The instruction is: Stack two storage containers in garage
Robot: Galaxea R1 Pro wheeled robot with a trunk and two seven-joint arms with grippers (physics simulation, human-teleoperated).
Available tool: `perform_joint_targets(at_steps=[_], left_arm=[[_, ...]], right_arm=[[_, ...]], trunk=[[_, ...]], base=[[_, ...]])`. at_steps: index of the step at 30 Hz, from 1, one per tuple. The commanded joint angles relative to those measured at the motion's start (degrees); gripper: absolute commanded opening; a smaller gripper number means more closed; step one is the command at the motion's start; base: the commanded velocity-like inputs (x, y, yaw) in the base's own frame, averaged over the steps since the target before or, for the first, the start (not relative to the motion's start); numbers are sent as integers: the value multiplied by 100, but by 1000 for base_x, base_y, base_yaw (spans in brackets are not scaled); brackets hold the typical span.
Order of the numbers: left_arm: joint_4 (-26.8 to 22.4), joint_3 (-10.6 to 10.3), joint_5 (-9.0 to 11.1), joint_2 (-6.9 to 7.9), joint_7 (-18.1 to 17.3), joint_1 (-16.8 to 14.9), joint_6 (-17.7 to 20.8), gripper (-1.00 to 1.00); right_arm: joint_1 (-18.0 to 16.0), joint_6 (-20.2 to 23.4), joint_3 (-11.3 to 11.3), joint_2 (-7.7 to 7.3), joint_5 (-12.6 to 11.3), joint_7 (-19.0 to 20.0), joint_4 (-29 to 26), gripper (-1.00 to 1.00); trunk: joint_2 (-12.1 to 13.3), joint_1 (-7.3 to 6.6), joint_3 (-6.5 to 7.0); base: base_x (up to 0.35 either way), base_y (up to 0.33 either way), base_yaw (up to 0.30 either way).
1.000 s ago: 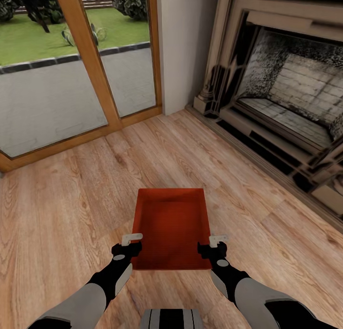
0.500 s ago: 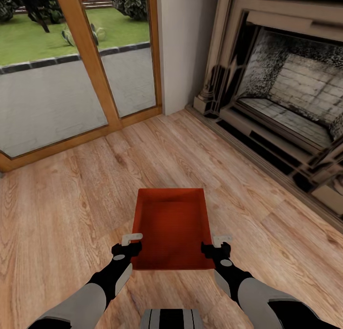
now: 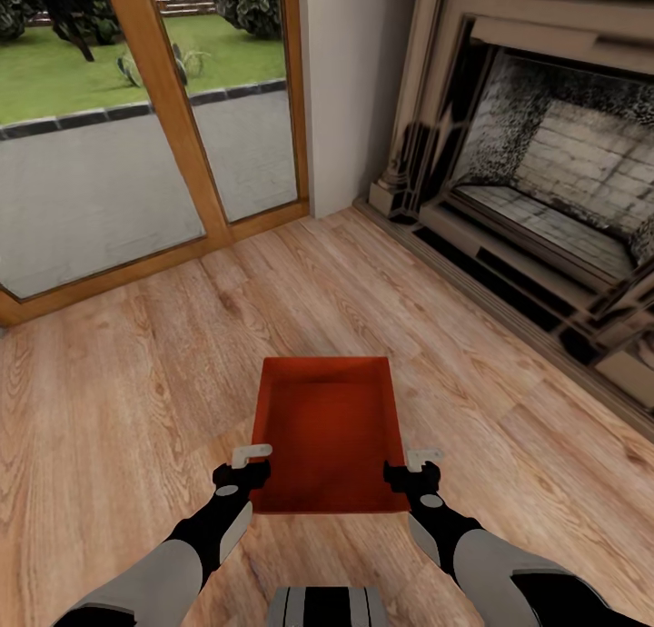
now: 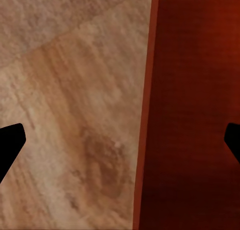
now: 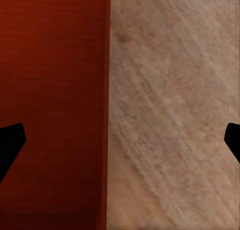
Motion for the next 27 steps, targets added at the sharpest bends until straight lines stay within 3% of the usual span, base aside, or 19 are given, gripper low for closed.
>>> perform_joint_targets(at_steps=[1,6,27], left_arm=[[4,-49,50,2,37,-3,-18,100],[4,-49,50,1,37,-3,-18,100],[-2,-49,50,2,37,-3,-18,100]], right_arm=[[-3,-8,-15,2,61,-34,6,100],[-2,-9,-15,2,62,-34,6,100],[-1,-8,-11,2,62,-34,6,100]], trunk=[[-43,22,-22],[-243,131,-111],[-243,131,-111]], base=[[0,0,0],[0,0,0],[0,0,0]])
